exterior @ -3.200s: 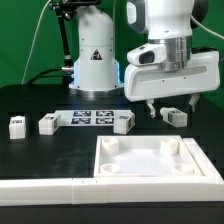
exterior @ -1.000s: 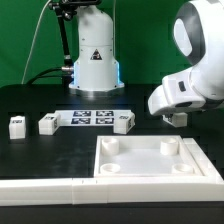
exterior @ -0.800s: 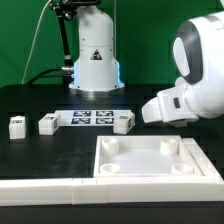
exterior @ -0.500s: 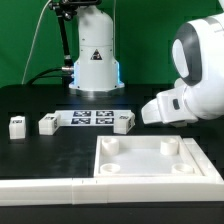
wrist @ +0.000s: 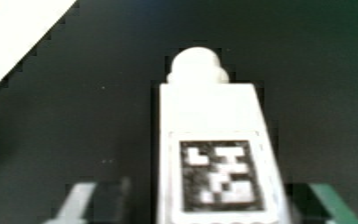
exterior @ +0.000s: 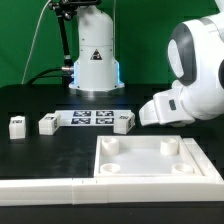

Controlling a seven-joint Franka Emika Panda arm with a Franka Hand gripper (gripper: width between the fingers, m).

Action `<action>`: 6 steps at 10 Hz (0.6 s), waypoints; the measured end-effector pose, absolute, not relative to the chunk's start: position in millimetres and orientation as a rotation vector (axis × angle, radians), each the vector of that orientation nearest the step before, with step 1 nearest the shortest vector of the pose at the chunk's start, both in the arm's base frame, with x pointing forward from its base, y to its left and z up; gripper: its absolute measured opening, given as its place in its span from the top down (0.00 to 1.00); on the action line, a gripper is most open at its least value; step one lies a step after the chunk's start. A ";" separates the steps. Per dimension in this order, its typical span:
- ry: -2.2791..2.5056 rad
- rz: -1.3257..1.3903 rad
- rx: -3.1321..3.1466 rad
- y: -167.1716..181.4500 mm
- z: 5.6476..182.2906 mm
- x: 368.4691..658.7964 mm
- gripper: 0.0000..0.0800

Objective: Assemble one leg

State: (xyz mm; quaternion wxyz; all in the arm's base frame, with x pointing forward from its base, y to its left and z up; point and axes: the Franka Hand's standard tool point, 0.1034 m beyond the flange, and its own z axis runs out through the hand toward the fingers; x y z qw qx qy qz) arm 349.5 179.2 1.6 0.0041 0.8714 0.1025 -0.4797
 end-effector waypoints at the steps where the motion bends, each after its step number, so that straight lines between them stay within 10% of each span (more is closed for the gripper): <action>1: 0.321 -1.503 2.731 179.2 1.6 349.5 0.64; 6: 0.321 -1.503 2.731 179.2 1.6 349.5 0.64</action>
Offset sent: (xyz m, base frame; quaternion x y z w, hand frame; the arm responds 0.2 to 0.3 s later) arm 0.0000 0.0000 0.0000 0.0000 0.0000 0.0000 1.0000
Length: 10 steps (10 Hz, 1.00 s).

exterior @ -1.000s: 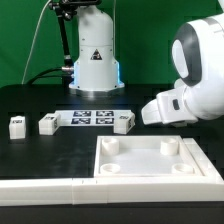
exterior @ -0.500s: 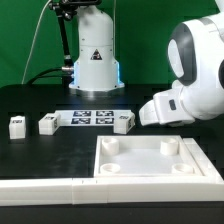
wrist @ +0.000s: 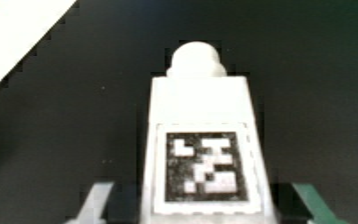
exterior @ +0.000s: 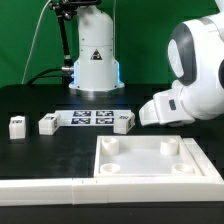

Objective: Assemble one leg

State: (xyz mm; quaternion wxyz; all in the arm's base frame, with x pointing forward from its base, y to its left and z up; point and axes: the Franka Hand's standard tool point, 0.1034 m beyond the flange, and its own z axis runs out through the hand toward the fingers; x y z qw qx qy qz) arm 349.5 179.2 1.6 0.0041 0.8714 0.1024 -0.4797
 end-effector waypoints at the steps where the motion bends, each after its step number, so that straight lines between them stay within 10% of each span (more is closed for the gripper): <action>1: 0.321 -1.503 2.731 179.2 1.6 349.5 0.64; 7: 0.274 -1.621 2.704 155.6 71.1 373.3 0.64; 10: 0.274 -1.589 2.726 156.7 69.2 377.9 0.64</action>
Offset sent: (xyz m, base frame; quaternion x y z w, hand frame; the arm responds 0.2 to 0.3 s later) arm 0.0202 -0.0204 0.0653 0.0771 -0.0643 -0.0126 0.9949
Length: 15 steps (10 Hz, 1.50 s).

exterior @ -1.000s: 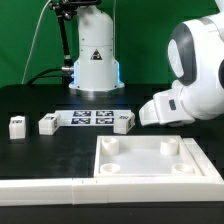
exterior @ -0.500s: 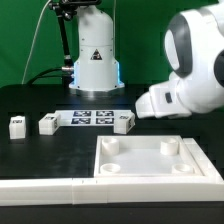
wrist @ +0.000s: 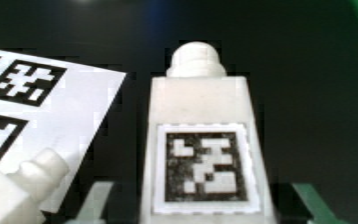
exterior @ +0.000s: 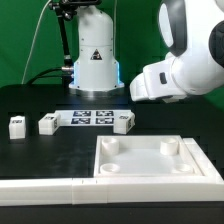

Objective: Assemble one leg

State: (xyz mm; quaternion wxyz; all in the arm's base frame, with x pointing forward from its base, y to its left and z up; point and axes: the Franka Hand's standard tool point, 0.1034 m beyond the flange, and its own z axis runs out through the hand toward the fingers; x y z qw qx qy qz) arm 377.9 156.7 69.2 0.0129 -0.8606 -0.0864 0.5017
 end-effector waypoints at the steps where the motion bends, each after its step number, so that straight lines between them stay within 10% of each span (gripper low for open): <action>1: -0.268 1.540 -2.693 157.4 67.5 380.3 0.64; 8: -0.272 0.842 -2.926 136.8 112.2 450.3 0.64; 15: -0.325 -0.247 -3.037 111.5 101.4 475.6 0.64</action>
Offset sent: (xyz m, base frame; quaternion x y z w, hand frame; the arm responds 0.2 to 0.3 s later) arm 0.0244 -0.0301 -0.0031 0.0120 0.1450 -0.0686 0.9870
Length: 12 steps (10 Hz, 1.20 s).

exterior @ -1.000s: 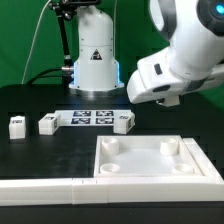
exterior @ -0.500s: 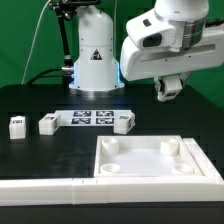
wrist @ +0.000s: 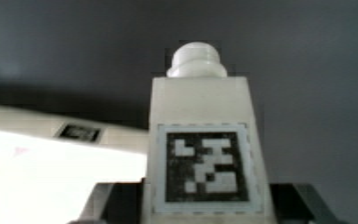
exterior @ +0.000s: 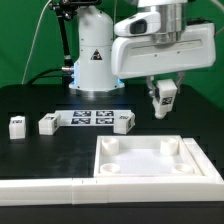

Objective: Assemble one leg

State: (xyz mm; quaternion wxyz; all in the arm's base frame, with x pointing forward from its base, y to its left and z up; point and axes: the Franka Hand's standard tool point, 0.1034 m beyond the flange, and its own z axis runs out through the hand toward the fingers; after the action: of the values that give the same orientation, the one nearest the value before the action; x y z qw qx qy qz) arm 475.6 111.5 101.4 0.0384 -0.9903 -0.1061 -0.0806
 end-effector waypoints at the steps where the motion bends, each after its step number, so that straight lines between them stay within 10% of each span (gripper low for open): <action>1: -0.348 -0.326 -3.031 107.2 105.2 483.6 0.64; 7: -0.364 -0.571 -3.001 103.1 106.3 495.3 0.64; 12: -0.433 -0.655 -2.962 113.4 108.9 586.0 0.64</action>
Offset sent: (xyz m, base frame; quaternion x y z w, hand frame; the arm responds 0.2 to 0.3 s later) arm 0.0000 0.0000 0.0000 0.0000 0.0799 0.0000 0.9968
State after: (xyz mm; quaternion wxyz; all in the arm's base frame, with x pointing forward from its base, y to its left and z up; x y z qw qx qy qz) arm 586.0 113.4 108.9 0.0385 -0.9659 -0.1412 -0.2137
